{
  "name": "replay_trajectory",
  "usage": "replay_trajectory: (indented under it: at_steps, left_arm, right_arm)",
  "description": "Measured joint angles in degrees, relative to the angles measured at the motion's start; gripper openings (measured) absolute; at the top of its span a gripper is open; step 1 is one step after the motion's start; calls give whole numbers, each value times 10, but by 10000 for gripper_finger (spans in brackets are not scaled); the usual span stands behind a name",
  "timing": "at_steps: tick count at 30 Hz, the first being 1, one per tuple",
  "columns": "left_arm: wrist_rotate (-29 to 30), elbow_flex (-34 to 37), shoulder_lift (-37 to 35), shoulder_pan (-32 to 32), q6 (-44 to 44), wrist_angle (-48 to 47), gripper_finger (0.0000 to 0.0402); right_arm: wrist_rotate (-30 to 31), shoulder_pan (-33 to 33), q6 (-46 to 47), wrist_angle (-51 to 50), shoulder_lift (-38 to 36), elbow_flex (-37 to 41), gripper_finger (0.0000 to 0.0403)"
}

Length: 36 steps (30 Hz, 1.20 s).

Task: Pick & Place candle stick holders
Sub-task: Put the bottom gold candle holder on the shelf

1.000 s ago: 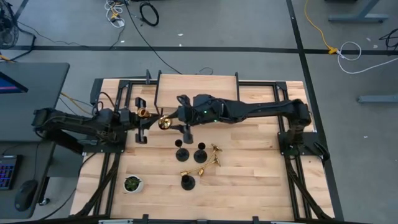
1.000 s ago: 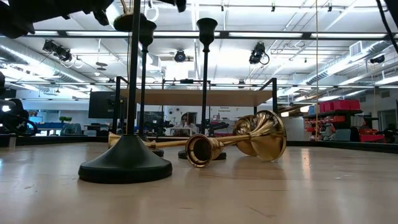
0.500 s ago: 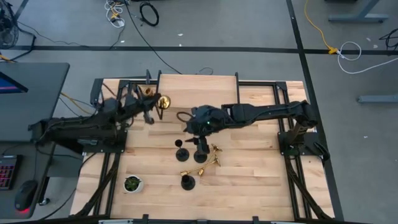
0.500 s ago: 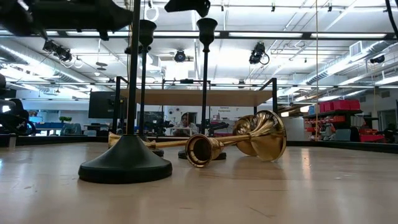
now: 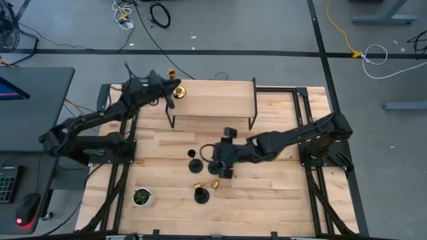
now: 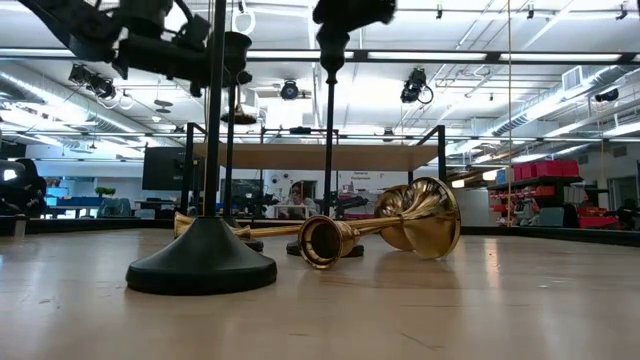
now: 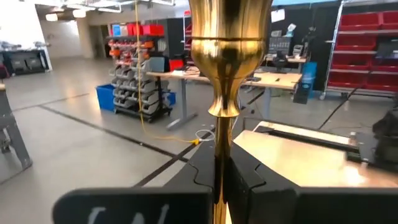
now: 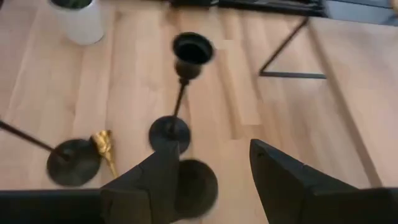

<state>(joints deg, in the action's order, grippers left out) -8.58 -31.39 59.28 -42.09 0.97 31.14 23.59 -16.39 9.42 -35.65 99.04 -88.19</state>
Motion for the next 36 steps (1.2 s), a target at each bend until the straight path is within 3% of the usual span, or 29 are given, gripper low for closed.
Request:
replay_trajectory:
  at_steps: [5, 12, 22, 36]
  left_arm:
    - [-59, -21, 51, -59, -6, 0, 12]
    - [-107, -38, 132, -100, -12, 43, 12]
    - [-122, -66, 194, -128, 1, 48, 12]
    - [-126, -66, 196, -135, 0, 38, 22]
  right_arm:
    - [42, -28, 37, 78, -60, 90, 197]
    - [44, -37, 44, 193, -123, 154, 197]
    - [39, -46, 36, 228, -129, 169, 197]
    - [40, -46, 32, 229, -129, 169, 197]
